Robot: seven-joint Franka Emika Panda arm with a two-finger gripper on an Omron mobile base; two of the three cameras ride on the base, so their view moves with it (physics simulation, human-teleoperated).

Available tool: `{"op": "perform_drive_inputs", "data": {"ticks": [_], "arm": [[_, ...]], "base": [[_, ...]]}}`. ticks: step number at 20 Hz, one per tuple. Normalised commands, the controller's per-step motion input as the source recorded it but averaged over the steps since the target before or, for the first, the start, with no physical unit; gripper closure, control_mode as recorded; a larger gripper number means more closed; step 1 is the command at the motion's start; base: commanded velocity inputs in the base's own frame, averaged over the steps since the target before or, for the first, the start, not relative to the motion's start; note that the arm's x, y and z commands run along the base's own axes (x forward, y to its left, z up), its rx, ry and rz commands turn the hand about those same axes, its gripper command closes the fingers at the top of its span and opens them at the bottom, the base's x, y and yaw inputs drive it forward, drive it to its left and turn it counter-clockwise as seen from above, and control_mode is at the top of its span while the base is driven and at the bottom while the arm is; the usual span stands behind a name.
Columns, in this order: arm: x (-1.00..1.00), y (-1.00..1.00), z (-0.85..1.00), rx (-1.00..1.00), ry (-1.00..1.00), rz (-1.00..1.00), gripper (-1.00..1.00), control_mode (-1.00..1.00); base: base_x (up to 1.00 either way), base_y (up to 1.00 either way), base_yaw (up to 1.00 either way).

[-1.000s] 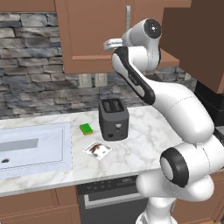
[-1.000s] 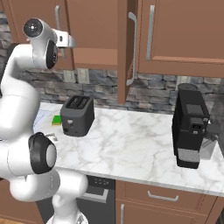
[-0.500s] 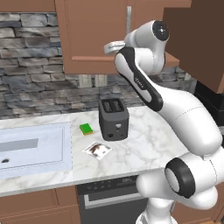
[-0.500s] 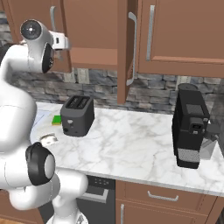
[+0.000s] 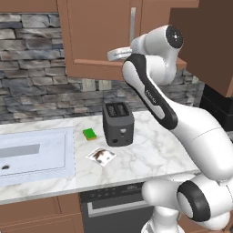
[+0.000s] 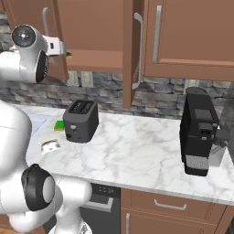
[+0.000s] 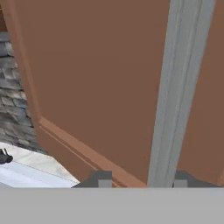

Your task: Open the cabinet. Pick the sponge and place it next to the sink. Then close the cabinet.

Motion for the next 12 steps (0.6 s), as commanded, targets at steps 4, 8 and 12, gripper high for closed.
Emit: {"op": "perform_drive_inputs", "data": {"ticks": [4, 8, 12], "arm": [[-0.69, 0.49, 0.09, 0.00, -0.01, 0.04, 1.00, -1.00], [-0.79, 0.46, 0.05, 0.00, -0.01, 0.02, 1.00, -1.00], [-0.99, 0.37, 0.07, 0.00, -0.01, 0.00, 1.00, -1.00]], "base": [[0.00, 0.00, 0.00], [0.00, 0.00, 0.00], [0.00, 0.00, 0.00]]}}
